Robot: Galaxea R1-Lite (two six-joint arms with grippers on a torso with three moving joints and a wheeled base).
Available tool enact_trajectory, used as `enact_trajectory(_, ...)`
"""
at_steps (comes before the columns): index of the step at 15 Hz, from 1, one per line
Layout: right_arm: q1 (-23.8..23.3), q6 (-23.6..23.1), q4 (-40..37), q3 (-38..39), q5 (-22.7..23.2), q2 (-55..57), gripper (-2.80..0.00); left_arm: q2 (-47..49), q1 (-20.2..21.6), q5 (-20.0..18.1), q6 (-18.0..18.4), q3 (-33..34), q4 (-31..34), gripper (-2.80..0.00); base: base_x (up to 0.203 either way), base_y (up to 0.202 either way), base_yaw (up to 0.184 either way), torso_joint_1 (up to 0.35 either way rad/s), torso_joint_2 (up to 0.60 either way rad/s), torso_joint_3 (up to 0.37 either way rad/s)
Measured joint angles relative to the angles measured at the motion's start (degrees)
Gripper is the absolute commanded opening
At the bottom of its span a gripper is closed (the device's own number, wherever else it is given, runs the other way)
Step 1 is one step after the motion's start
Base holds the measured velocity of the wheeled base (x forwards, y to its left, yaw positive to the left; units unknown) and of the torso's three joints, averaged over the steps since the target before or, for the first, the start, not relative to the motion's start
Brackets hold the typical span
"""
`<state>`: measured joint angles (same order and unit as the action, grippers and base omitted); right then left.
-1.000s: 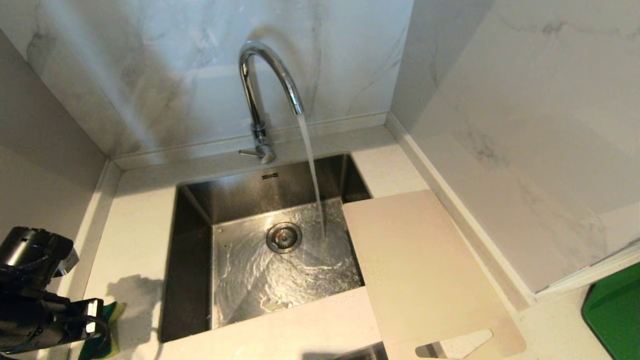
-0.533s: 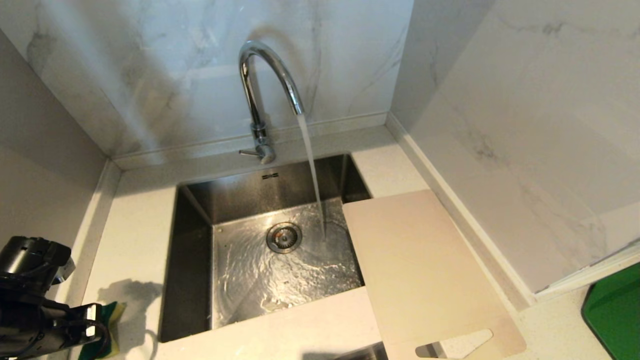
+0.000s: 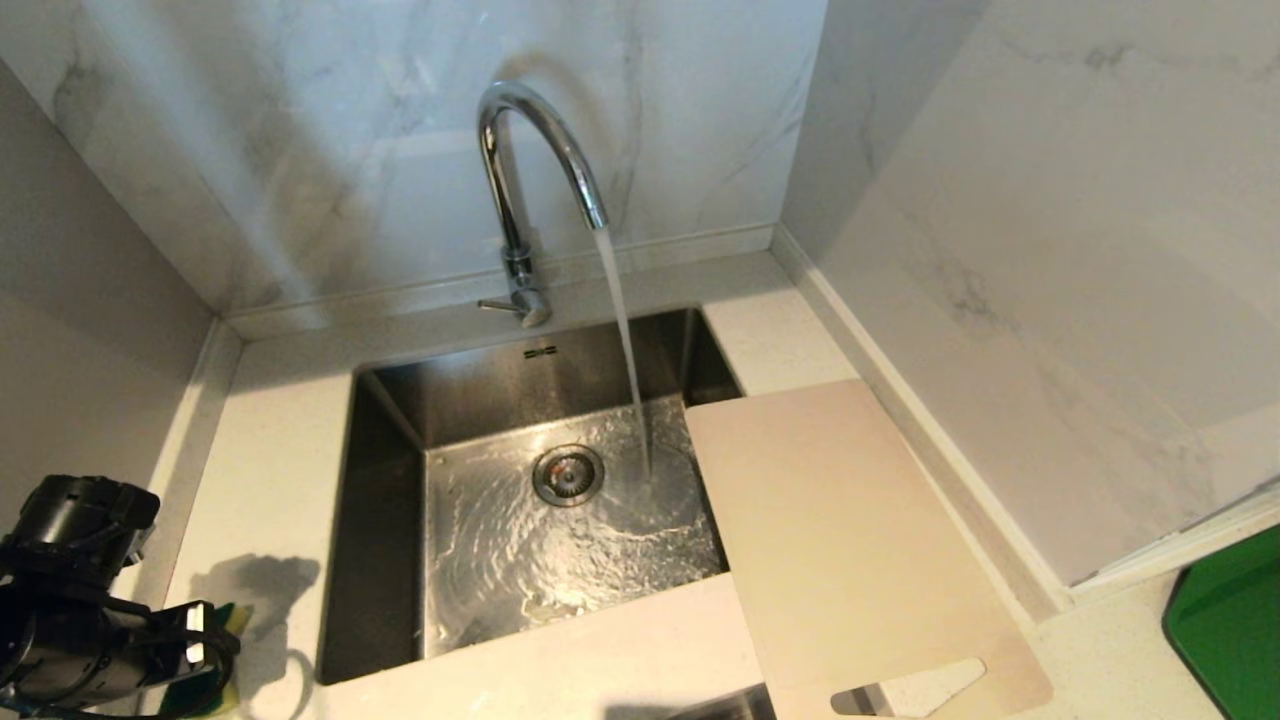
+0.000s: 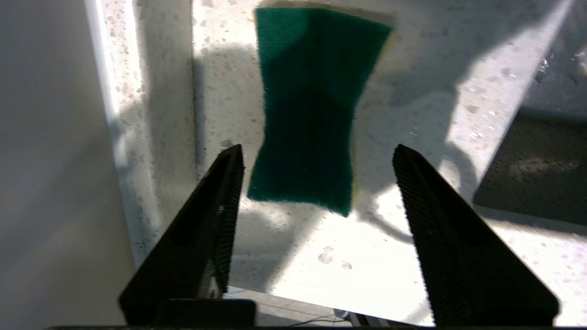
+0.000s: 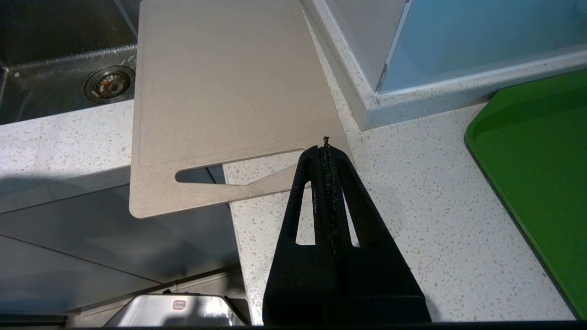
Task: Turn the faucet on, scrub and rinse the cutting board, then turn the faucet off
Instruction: Pick up the cleaning cloth
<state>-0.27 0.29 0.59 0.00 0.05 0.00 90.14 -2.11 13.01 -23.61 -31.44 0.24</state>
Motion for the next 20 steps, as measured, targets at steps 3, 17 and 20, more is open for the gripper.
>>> enact_trajectory(3,0.0,0.0,0.0,0.0,0.0,0.0,-2.80,1.9,1.8,-1.0,0.0,0.0,-3.1,0.00,0.000,0.000,0.000,0.000,0.00,0.000)
enact_trajectory(17,0.0,0.0,0.0,0.0,0.0,0.0,-2.80,5.0,4.6,-7.0,0.0,3.9,-5.8,-2.80,0.000,0.000,0.000,0.000,0.00,0.000)
enact_trajectory(20,0.0,0.0,0.0,0.0,0.0,0.0,-2.80,5.1,5.0,-7.2,-0.1,4.3,-6.5,-2.80,0.000,0.000,0.000,0.000,0.00,0.000)
